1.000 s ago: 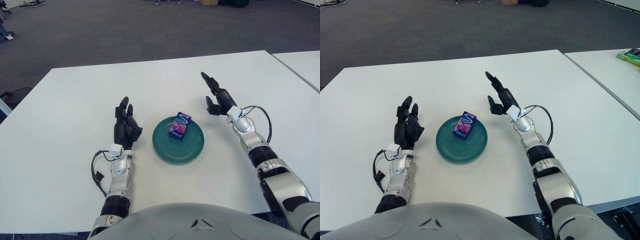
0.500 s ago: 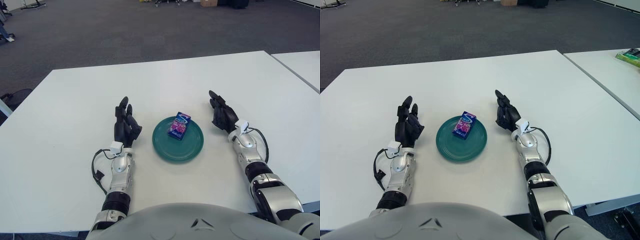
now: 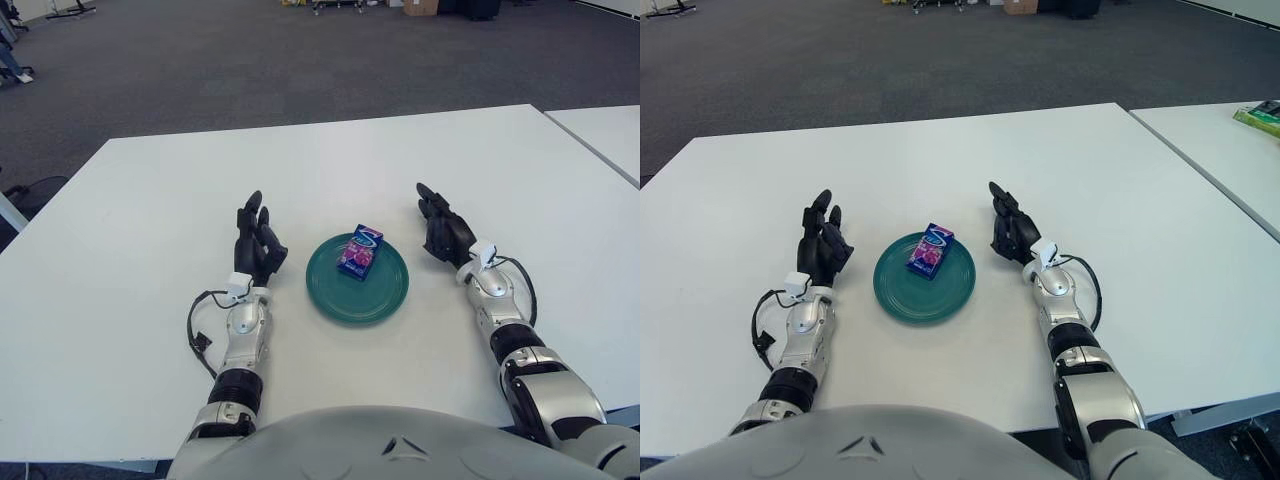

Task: Put the gum into the plate.

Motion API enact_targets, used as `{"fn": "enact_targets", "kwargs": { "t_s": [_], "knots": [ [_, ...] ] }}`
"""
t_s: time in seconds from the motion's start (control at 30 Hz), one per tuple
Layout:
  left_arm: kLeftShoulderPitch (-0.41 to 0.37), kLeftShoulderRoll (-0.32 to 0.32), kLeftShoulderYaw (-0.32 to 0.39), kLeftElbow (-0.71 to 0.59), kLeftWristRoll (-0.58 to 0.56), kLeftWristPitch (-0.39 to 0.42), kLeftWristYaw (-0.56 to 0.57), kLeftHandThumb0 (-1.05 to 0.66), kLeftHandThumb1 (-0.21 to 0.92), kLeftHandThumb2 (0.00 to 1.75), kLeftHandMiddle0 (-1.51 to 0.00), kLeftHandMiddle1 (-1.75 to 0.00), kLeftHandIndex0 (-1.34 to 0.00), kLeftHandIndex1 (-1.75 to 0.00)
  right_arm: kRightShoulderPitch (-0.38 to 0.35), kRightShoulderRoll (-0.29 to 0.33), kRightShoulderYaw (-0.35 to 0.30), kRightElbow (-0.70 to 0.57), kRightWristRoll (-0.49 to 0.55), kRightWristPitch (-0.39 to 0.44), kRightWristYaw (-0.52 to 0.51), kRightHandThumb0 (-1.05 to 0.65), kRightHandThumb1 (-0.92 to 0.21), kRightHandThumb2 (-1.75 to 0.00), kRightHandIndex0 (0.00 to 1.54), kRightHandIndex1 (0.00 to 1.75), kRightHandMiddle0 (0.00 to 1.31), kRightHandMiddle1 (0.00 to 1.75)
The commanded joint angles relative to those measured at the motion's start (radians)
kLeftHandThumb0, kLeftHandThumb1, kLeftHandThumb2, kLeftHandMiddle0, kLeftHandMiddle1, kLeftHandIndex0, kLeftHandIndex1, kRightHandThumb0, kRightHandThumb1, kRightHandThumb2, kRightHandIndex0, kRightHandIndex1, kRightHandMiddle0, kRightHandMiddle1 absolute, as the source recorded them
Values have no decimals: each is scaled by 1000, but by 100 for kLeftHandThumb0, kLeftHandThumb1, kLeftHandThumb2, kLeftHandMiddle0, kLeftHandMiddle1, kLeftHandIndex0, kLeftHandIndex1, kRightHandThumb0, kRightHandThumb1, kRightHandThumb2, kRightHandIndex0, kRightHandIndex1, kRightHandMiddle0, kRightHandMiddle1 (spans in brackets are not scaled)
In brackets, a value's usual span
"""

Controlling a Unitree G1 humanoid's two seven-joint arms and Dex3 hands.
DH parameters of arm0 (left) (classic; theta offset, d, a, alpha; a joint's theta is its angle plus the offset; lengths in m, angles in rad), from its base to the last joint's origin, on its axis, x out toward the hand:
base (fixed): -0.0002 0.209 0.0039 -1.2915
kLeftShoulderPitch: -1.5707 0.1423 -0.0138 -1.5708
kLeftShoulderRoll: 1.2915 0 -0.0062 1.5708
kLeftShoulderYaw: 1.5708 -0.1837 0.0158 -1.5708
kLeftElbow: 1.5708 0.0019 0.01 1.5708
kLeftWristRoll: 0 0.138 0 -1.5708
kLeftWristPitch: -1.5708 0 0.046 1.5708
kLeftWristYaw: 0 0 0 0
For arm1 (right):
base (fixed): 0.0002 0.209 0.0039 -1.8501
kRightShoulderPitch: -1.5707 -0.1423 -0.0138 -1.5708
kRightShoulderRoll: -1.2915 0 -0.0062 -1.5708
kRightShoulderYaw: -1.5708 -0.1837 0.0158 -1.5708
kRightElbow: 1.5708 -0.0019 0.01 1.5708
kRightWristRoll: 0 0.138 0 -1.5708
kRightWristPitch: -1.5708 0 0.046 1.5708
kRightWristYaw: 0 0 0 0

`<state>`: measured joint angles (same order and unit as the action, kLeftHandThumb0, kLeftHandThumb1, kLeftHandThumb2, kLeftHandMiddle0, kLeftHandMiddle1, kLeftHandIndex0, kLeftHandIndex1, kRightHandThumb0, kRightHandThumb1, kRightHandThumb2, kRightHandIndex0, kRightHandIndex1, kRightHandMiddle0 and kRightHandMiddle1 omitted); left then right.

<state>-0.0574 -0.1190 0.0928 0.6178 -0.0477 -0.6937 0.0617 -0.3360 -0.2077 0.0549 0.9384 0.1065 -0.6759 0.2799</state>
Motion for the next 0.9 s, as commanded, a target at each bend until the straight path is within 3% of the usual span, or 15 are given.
{"fn": "enact_targets", "kwargs": {
  "t_s": [0.0, 0.37, 0.87],
  "knots": [
    [150, -31, 41, 279, -40, -19, -16, -95, 92, 100, -31, -1, -1, -62, 91, 104, -4, 121, -27, 6, -43, -105, -92, -107, 0, 0, 0, 0],
    [147, -13, 46, 308, -25, -22, -47, -97, 92, 101, -31, 0, 0, -59, 125, 175, -16, 131, -47, 52, -161, -102, -92, -112, 0, 0, 0, 0],
    [114, 3, 61, 326, -2, -46, -31, -99, 92, 100, -16, 0, 0, -52, 136, 266, -103, 125, 21, 100, -198, -95, -92, -105, 0, 0, 0, 0]
  ]
}}
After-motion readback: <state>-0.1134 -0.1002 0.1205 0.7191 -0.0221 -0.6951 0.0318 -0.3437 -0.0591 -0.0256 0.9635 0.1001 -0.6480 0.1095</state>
